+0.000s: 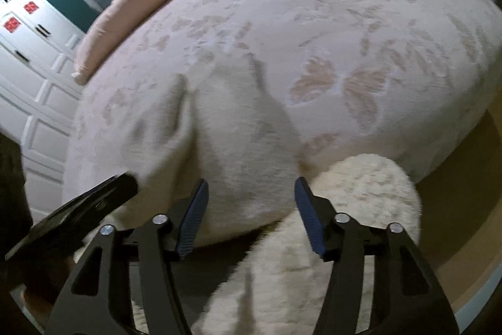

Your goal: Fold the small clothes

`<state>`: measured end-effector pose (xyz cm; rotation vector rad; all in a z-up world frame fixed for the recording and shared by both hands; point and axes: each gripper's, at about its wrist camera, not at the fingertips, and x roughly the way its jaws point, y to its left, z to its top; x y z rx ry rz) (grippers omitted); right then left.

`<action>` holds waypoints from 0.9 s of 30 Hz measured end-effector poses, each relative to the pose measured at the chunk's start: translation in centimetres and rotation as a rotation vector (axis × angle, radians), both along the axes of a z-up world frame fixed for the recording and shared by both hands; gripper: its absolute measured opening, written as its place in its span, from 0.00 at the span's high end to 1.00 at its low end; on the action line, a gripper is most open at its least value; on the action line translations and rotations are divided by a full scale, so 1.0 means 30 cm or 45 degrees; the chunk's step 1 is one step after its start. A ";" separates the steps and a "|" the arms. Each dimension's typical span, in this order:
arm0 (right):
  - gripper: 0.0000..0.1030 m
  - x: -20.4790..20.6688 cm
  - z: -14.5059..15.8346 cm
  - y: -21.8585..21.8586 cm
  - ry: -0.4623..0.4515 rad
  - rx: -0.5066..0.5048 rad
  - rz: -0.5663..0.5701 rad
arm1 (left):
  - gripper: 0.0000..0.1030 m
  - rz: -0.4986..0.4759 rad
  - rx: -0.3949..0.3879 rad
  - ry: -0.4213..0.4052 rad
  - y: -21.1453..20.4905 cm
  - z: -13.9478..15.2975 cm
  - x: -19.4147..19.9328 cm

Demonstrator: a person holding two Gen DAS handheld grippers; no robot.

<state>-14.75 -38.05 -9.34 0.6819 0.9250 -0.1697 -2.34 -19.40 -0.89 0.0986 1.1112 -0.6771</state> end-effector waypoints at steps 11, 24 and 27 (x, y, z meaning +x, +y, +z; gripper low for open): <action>0.29 0.248 -0.028 0.145 0.021 0.251 0.201 | 0.22 0.221 0.326 0.099 0.330 -0.147 -0.021; 0.87 0.163 0.294 0.152 -0.524 0.328 0.410 | 0.22 0.273 0.187 -0.080 0.377 -0.012 -0.027; 0.87 0.165 0.146 0.081 -0.277 0.058 0.301 | 0.22 0.279 0.191 -0.082 0.364 -0.008 -0.008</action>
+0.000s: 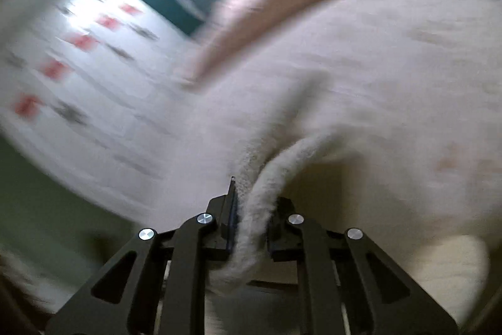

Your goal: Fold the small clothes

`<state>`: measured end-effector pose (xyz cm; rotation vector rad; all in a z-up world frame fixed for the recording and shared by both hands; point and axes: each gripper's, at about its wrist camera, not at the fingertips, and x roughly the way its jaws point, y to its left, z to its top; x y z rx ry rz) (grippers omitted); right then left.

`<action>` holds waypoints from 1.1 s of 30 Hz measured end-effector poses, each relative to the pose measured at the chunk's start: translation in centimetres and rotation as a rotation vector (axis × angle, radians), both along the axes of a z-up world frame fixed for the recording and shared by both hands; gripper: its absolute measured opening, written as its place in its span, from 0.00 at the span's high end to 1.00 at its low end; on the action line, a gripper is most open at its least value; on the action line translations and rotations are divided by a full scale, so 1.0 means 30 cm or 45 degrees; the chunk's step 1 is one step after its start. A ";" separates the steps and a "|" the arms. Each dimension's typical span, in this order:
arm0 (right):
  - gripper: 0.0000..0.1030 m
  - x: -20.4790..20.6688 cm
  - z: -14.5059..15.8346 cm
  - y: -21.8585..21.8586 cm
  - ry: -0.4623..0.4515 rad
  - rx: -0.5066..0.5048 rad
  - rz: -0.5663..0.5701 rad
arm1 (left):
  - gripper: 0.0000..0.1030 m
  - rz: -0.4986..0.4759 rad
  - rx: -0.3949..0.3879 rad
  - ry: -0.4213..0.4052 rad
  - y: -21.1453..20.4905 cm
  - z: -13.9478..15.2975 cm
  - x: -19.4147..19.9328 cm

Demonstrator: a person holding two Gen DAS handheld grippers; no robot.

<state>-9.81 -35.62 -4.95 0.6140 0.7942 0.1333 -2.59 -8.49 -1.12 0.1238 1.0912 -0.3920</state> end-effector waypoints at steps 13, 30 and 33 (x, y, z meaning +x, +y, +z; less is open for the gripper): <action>0.78 -0.032 -0.083 -0.008 0.290 -0.372 -0.230 | 0.22 0.103 0.079 0.111 0.004 -0.067 0.034; 0.82 0.042 -0.144 0.248 0.291 -0.137 0.170 | 0.22 0.188 0.047 0.099 0.074 -0.033 0.049; 0.79 -0.018 -0.094 0.160 0.253 -0.198 0.011 | 0.22 0.135 0.026 0.108 0.014 -0.036 0.051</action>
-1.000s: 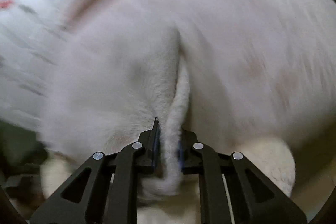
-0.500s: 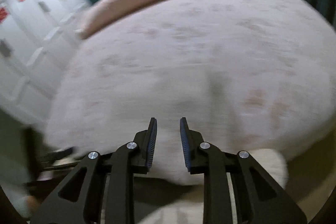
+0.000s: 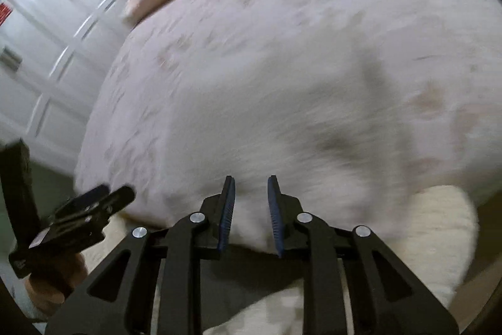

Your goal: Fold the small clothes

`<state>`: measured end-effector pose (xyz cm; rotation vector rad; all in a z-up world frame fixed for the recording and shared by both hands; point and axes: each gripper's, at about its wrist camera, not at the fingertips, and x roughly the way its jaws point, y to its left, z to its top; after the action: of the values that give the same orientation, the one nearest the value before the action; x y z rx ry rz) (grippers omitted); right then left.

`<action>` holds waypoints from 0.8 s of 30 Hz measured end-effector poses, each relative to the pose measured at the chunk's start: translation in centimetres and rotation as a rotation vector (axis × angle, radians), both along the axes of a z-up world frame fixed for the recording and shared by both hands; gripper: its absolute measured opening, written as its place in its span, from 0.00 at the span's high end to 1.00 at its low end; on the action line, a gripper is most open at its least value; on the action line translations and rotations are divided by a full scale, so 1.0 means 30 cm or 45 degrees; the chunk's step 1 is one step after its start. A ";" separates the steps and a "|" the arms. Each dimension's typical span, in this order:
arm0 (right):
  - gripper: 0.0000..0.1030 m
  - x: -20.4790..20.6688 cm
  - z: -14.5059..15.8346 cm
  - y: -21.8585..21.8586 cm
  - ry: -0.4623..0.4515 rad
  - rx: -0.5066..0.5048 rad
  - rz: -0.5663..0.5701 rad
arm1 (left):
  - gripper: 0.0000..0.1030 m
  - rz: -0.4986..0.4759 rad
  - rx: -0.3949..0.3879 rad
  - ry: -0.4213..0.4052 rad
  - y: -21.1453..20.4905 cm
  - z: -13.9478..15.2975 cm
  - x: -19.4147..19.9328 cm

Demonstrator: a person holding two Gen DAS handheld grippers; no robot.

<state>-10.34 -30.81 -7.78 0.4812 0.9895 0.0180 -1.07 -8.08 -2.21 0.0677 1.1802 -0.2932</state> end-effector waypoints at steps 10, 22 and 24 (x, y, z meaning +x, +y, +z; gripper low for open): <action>0.45 -0.083 -0.101 -0.222 0.045 0.100 -0.277 | 0.22 -0.153 0.100 0.051 -0.198 -0.114 0.013; 0.81 -0.050 0.092 -0.146 -0.236 0.058 -0.087 | 0.22 -0.116 0.062 -0.066 -0.203 -0.029 -0.005; 0.81 -0.050 0.101 -0.172 -0.237 0.043 -0.108 | 0.19 -0.141 0.083 -0.080 -0.223 -0.038 -0.004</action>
<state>-11.84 -35.97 -4.75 0.5422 0.7867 0.0037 -1.19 -14.77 -3.34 0.1986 1.1255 -0.3472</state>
